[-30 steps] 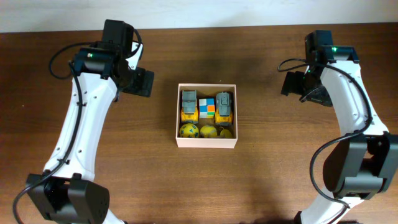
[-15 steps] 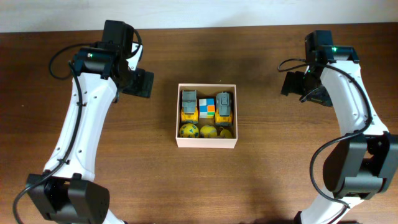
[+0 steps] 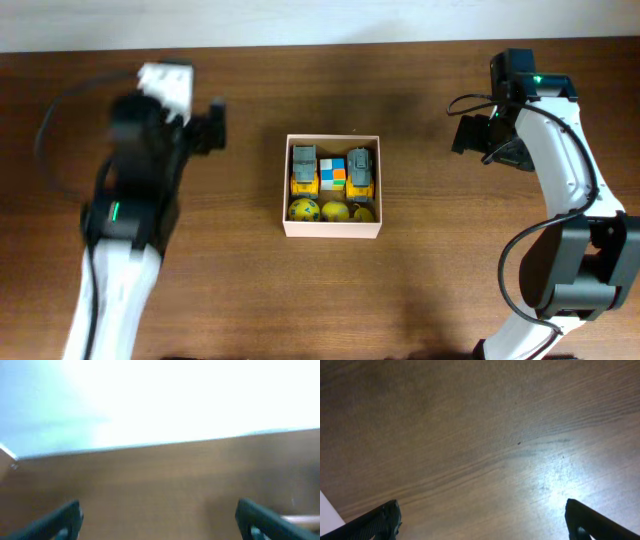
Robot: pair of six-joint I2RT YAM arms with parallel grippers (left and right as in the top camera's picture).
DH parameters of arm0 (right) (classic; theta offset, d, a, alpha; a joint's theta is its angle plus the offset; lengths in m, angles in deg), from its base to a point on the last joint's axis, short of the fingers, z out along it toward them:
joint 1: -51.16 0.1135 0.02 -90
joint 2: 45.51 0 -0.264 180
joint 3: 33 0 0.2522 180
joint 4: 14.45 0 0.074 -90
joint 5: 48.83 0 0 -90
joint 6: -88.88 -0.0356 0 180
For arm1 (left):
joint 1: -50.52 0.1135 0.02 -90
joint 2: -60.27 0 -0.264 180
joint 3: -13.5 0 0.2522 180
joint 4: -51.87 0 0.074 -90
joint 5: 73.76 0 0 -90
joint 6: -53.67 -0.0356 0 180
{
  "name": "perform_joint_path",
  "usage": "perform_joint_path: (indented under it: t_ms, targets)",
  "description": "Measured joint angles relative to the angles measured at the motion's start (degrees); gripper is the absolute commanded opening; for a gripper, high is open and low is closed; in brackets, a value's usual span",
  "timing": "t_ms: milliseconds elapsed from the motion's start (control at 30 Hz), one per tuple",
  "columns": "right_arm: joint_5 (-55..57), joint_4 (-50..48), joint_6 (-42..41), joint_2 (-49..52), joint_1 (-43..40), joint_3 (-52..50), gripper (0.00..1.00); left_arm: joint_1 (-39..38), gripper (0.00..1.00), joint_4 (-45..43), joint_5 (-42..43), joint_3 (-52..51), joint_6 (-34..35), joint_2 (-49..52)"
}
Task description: Pack container
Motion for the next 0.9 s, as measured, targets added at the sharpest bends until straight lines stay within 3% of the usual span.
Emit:
perform_joint_path:
  t_ms: [133, 267, 667, 900]
  targets:
    - [0.0, 0.0, 0.0, 0.0, 0.0, 0.0, 0.99, 5.1, 0.99, -10.8, 3.0, -16.8, 0.0, -14.0]
    - [0.0, 0.0, 0.0, 0.0, 0.0, 0.0, 0.99, 7.2, 0.99, -13.5, 5.1, -29.7, 0.0, -25.0]
    - [0.0, 0.0, 0.0, 0.0, 0.0, 0.0, 0.99, 7.0, 0.99, -16.3, 8.0, -51.6, 0.0, -52.7]
    - [0.0, 0.0, 0.0, 0.0, 0.0, 0.0, 0.99, 5.1, 0.99, -17.3, 9.1, -61.4, 0.0, -63.1]
